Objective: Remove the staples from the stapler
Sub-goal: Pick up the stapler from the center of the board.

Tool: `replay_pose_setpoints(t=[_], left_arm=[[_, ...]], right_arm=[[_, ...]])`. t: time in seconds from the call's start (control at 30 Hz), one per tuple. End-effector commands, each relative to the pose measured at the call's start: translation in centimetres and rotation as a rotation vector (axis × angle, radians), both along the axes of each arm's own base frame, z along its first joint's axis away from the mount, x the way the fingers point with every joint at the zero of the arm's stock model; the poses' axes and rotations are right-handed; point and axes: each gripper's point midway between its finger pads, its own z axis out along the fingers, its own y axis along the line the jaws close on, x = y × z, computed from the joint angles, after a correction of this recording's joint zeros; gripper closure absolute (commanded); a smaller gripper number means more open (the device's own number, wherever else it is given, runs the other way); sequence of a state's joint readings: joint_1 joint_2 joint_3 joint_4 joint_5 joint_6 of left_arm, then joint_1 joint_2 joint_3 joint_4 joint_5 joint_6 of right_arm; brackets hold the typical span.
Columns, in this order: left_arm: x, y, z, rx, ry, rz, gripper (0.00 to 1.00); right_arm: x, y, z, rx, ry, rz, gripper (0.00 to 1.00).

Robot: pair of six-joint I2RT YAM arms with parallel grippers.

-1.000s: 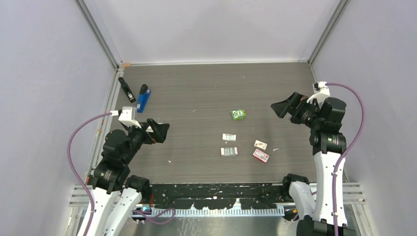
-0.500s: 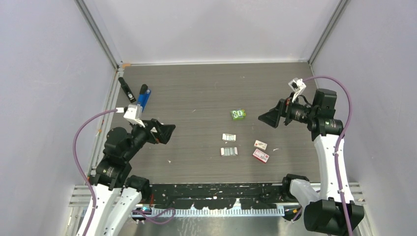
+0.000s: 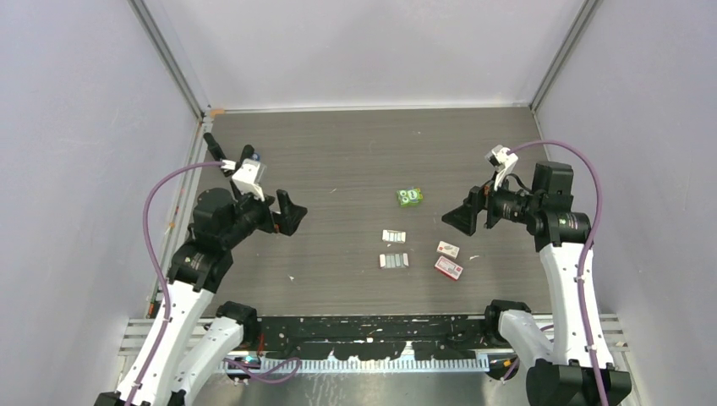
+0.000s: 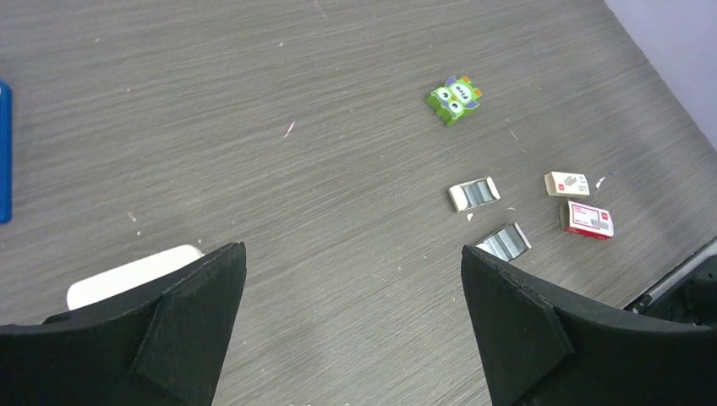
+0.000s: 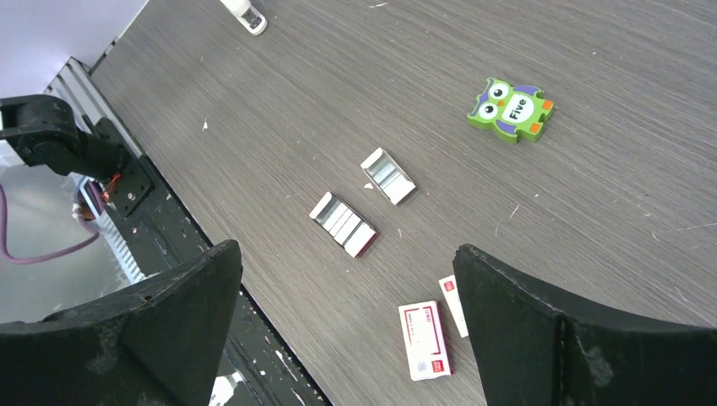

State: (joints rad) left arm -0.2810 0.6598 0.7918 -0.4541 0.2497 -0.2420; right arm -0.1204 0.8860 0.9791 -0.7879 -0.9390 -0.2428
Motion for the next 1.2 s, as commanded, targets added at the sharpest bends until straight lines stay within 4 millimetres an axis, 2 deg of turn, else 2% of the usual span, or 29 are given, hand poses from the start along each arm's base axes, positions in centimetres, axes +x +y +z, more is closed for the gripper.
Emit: replay_pose_setpoints(t=[0.0,0.13,0.4,0.5,0.67,0.83,1.03,1.17], left_arm=[[-0.2,-1.0,2.6,0.031,-0.094,-0.107,0.0],[0.5,-1.0,2.3,0.058,-0.128,-0.114,0.0],[1.9,-1.1,0.0,0.086,-0.116,-0.109,0.0],[2.6,-0.2,-0.4,0.119,-0.07,-0.054,0.0],[5.7,1.7,-1.9,0.209,0.117,0.092,0.0],[8.1,3.5,-4.0,0.384,0.259,0.146,0.01],[9.3,4.1,-7.3,0.609,0.242,-0.018,0.0],[9.5,4.0,-9.1,0.673,0.202,-0.107,0.0]], right_arm=[[0.4,-0.2,1.1,-0.038,-0.047,-0.009,0.0],[0.4,0.1,1.3,-0.01,-0.057,-0.018,0.0],[-0.2,1.1,1.1,0.036,-0.081,0.04,0.0],[0.1,1.2,0.7,0.032,-0.058,0.044,0.01],[0.8,0.9,-0.3,0.005,-0.035,0.026,0.01],[1.5,0.4,-1.2,-0.031,-0.024,-0.002,0.01],[1.6,0.5,-1.5,-0.046,-0.016,-0.005,0.01],[1.6,0.5,-1.7,-0.048,-0.014,-0.004,0.0]])
